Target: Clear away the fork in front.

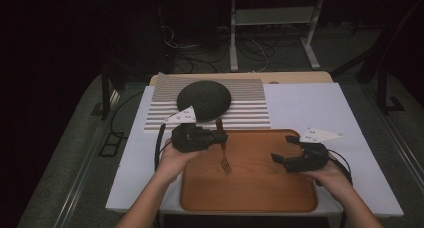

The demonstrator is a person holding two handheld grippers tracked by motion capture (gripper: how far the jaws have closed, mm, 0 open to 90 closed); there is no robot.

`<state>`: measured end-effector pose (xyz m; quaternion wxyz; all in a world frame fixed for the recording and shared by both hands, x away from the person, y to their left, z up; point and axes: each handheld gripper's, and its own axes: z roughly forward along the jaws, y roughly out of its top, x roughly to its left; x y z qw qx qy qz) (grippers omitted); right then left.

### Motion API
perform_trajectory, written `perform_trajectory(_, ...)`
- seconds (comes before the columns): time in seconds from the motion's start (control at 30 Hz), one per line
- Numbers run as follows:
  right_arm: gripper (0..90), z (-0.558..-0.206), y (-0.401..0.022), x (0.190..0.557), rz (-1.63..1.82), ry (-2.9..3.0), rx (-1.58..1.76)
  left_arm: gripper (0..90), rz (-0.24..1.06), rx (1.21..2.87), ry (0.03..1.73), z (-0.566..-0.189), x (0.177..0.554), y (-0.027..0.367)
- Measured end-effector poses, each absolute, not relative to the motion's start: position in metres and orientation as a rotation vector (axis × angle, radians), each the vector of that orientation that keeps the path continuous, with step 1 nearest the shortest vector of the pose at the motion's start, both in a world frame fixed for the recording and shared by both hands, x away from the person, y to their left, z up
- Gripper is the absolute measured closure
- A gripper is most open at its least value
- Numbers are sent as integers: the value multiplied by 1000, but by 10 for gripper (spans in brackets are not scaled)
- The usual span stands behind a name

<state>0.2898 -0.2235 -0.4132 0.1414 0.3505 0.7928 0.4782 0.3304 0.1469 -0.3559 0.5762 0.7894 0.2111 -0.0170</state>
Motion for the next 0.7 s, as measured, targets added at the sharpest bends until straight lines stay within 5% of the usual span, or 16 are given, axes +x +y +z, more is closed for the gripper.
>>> perform_trajectory(0.7,37,-436,-266,272,1289,2278,1079,774,-75,1895,536,-346,297,212)
